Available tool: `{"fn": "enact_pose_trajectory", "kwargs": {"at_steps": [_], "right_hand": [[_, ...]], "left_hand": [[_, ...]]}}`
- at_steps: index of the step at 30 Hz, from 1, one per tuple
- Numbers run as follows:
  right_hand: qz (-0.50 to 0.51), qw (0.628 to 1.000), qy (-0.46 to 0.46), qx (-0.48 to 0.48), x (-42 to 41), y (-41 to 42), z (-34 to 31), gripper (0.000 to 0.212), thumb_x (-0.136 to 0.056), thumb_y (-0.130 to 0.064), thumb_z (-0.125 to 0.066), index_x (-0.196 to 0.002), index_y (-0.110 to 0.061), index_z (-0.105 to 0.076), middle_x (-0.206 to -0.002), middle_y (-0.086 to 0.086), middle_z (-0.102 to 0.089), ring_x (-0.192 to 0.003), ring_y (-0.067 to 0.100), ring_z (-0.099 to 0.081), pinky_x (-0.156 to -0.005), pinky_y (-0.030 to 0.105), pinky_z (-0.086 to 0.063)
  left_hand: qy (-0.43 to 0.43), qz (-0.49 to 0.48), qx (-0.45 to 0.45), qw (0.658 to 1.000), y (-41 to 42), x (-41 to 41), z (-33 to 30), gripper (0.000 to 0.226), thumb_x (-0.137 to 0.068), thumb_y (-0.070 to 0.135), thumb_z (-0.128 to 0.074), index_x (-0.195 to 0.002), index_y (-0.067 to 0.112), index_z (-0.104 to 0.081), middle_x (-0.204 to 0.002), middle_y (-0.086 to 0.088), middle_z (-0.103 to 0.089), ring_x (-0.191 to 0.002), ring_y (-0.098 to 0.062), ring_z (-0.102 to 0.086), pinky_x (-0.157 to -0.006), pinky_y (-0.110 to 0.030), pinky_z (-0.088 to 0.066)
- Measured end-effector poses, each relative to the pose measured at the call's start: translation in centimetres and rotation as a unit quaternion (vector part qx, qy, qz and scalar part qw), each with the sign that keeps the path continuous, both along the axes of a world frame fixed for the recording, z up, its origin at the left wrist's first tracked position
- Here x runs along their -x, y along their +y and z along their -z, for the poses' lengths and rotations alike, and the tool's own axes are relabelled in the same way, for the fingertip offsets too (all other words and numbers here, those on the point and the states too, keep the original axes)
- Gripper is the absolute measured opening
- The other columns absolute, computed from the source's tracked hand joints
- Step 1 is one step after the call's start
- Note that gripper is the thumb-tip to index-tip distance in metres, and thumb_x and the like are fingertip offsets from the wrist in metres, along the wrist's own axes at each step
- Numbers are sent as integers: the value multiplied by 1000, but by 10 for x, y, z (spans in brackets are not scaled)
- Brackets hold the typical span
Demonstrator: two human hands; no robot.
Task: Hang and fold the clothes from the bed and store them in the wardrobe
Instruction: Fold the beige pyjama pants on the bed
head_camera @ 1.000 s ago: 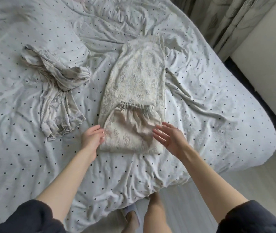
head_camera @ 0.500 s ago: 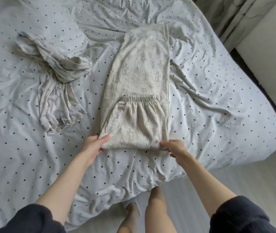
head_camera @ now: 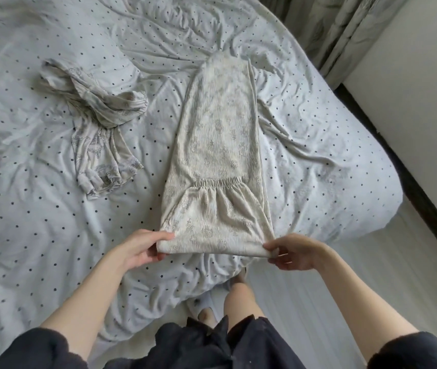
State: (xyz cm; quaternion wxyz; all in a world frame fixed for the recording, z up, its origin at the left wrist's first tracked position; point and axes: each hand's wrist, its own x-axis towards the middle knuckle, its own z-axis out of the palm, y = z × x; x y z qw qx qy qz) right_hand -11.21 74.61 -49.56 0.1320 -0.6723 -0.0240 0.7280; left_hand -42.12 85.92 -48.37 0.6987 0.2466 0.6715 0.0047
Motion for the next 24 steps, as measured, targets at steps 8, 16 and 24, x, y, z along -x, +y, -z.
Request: {"fn": "enact_pose_trajectory", "kwargs": {"at_steps": [8,16,24], "right_hand": [[101,983,14,-153,-38,94,-44,10,-88,-17,-62,-82,-12,-56,-64,1,-66,-61,13,-67,-51,20,-52],[188,947,-117,-231,-56,175,-10,31,-94,-37,-54,-111,-11,-56,-119,8,-57,-105,21,-56,-80,33,-51],[101,984,-69,-128,-54,172,59,51,-90,-42,-59,-124,-5,-52,-121,9,-54,-112,27,-54,-82,35,-49]], "left_hand": [[-80,-98,-112,986,88,-53,-48,7,-90,17,-57,-92,10,-59,-70,-7,-66,-52,-16,-64,-41,-18,-48],[85,-97,-325,937,154,-111,-29,35,-92,34,-57,-116,9,-60,-100,-4,-65,-83,-15,-58,-71,-28,-46],[23,-172,-112,978,135,-85,35,79,-81,21,-71,-143,4,-25,-135,-10,-46,-106,-26,-54,-91,-42,-48]]}}
